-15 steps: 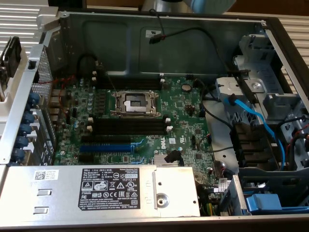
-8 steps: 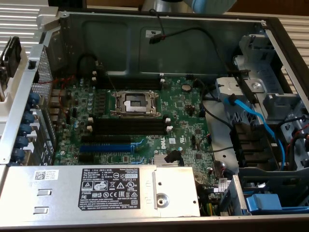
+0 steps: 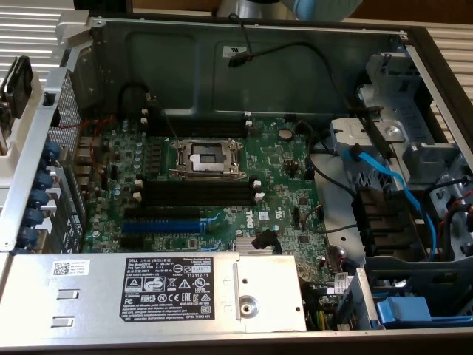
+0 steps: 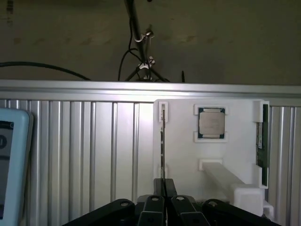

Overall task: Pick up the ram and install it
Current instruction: 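Pick up the ram and move it above insertion slot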

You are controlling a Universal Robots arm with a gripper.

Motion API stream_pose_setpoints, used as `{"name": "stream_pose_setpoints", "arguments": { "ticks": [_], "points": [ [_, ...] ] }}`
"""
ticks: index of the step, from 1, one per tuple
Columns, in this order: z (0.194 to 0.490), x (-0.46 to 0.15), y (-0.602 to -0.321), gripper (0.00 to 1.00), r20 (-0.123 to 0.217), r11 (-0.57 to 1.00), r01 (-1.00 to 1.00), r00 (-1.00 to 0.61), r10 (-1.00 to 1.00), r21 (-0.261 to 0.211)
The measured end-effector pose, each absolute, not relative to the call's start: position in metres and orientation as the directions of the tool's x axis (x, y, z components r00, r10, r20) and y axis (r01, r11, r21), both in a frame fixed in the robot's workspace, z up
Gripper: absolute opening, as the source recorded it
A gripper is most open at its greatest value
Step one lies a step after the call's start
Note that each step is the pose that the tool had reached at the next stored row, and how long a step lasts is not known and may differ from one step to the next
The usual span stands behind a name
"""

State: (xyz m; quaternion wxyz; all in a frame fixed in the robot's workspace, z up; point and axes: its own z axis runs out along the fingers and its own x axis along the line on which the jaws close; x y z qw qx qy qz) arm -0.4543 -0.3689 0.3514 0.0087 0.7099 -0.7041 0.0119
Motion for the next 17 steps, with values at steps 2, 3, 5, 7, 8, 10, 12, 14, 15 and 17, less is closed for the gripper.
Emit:
{"name": "stream_pose_setpoints", "arguments": {
  "ticks": [2,3,5,7,8,10,12,14,15,17],
  "points": [
    [0.353,-0.447,-0.369,0.12,0.029,-0.008,-1.000,0.008,-1.000,-0.005],
    [0.353,-0.444,-0.369,0.12,0.029,-0.008,-1.000,0.008,-1.000,-0.005],
    [0.355,-0.439,-0.370,0.12,0.029,-0.008,-1.000,0.008,-1.000,-0.005],
    [0.357,-0.435,-0.370,0.12,0.028,-0.008,-1.000,0.008,-1.000,-0.004],
    [0.358,-0.433,-0.370,0.12,0.027,-0.008,-1.000,0.008,-1.000,-0.005],
    [0.360,-0.428,-0.370,0.12,0.026,-0.008,-1.000,0.008,-1.000,-0.005],
    [0.363,-0.423,-0.370,0.12,0.025,-0.008,-1.000,0.008,-1.000,-0.005],
    [0.366,-0.419,-0.370,0.12,0.025,-0.008,-1.000,0.008,-1.000,-0.005],
    [0.368,-0.416,-0.370,0.12,0.025,-0.008,-1.000,0.008,-1.000,-0.005],
    [0.372,-0.411,-0.370,0.12,0.025,-0.008,-1.000,0.008,-1.000,-0.005]
  ]
}}
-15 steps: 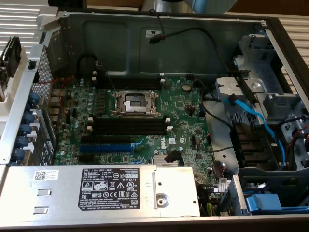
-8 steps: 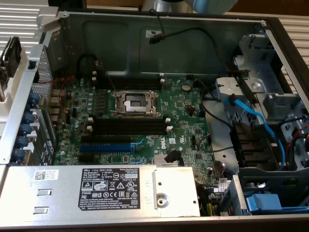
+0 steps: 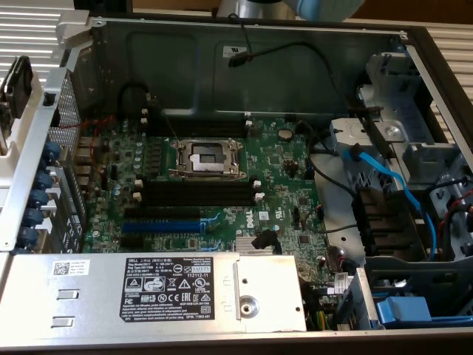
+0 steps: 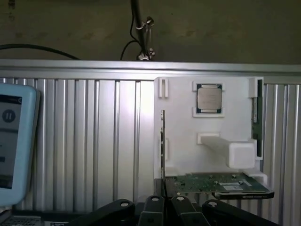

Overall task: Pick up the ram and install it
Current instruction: 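Pick up the ram and move it above insertion slot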

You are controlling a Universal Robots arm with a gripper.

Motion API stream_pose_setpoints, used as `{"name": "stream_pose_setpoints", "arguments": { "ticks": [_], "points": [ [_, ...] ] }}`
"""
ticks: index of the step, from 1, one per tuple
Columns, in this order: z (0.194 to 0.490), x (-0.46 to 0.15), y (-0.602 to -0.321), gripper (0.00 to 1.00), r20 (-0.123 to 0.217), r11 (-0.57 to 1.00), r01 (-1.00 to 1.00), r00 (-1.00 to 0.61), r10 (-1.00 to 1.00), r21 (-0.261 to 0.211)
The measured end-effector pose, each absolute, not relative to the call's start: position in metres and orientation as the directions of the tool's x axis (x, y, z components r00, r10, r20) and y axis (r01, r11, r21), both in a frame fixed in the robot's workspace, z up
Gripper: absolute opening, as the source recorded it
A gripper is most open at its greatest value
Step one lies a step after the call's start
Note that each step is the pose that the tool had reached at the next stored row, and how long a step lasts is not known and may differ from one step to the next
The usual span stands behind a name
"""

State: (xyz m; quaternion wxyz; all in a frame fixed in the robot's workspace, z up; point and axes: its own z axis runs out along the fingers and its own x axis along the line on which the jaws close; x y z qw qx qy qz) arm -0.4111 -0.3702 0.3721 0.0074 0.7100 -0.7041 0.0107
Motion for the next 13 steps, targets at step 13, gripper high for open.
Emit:
{"name": "stream_pose_setpoints", "arguments": {
  "ticks": [13],
  "points": [
    [0.394,-0.360,-0.371,0.12,0.026,-0.008,-1.000,0.008,-1.000,-0.005]
  ]
}}
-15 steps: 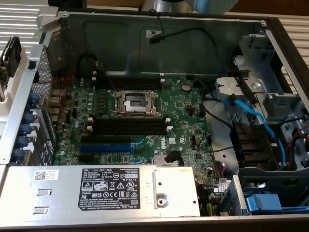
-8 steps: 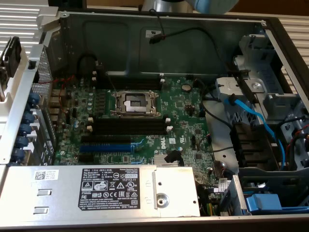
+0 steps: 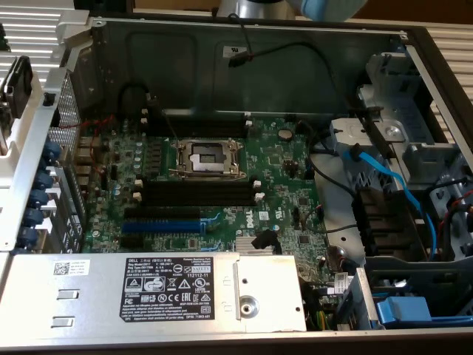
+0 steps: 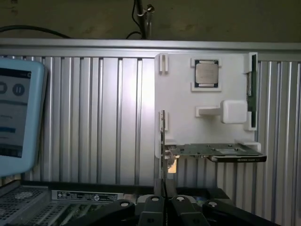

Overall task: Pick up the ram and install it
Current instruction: 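Pick up the ram and move it above insertion slot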

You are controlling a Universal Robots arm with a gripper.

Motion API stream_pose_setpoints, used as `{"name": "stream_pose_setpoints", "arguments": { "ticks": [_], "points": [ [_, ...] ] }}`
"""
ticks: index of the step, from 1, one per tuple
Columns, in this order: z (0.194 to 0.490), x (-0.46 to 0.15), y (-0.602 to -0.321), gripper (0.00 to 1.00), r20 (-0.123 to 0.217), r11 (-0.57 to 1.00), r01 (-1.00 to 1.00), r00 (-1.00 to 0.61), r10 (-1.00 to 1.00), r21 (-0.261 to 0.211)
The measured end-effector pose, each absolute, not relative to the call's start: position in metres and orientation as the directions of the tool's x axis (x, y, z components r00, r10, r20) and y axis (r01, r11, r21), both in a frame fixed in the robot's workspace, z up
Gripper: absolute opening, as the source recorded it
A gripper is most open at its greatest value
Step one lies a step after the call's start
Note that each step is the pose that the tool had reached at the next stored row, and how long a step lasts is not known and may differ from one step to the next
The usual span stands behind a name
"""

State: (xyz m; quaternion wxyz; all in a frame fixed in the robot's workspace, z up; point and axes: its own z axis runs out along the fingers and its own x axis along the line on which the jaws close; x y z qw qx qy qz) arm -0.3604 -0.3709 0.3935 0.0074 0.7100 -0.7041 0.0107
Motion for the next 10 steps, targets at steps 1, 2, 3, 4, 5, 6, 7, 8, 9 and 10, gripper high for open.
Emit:
{"name": "stream_pose_setpoints", "arguments": {
  "ticks": [1,2,3,4,5,6,7,8,9,10],
  "points": [
    [0.395,-0.357,-0.371,0.12,0.025,-0.008,-1.000,0.008,-1.000,-0.005],
    [0.397,-0.351,-0.371,0.12,0.025,-0.008,-1.000,0.008,-1.000,-0.005],
    [0.400,-0.344,-0.371,0.12,0.026,-0.008,-1.000,0.008,-1.000,-0.005],
    [0.402,-0.334,-0.371,0.12,0.026,-0.008,-1.000,0.008,-1.000,-0.004],
    [0.402,-0.326,-0.371,0.12,0.026,-0.008,-1.000,0.008,-1.000,-0.001],
    [0.402,-0.318,-0.371,0.12,0.026,-0.008,-1.000,0.009,-1.000,0.003],
    [0.402,-0.316,-0.371,0.12,0.026,-0.010,-1.000,0.010,-1.000,0.004],
    [0.402,-0.316,-0.371,0.12,0.026,-0.012,-1.000,0.012,-1.000,0.004],
    [0.402,-0.314,-0.371,0.12,0.027,-0.012,-1.000,0.012,-1.000,0.004],
    [0.402,-0.309,-0.371,0.12,0.028,-0.012,-1.000,0.012,-1.000,0.004]
  ]
}}
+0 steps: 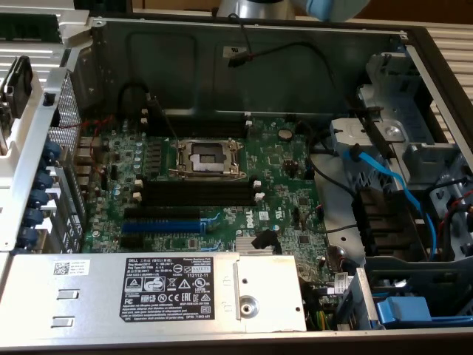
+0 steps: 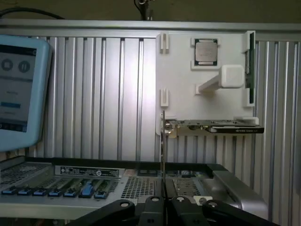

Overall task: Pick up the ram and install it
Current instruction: 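Pick up the ram and move it above insertion slot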

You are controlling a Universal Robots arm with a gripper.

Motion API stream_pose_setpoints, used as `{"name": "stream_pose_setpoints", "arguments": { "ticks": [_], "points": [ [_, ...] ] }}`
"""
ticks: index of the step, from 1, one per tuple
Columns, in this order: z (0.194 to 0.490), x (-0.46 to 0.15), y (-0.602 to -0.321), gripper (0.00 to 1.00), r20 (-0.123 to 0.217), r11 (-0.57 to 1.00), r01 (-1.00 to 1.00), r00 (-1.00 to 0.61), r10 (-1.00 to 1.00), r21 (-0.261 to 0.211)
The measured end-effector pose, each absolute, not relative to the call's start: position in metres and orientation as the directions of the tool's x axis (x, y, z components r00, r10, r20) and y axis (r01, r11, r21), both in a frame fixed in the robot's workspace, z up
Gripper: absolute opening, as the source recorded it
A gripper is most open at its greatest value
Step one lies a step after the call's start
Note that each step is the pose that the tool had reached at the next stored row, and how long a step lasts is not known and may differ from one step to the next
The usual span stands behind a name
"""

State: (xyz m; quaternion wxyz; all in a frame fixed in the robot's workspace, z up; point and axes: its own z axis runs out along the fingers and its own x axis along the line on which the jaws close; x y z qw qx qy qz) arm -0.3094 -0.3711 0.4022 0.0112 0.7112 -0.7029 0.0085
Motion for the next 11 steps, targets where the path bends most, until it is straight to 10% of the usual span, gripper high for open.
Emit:
{"name": "stream_pose_setpoints", "arguments": {
  "ticks": [11],
  "points": [
    [0.406,-0.246,-0.371,0.12,0.029,-0.012,-1.000,0.012,-1.000,0.004]
  ]
}}
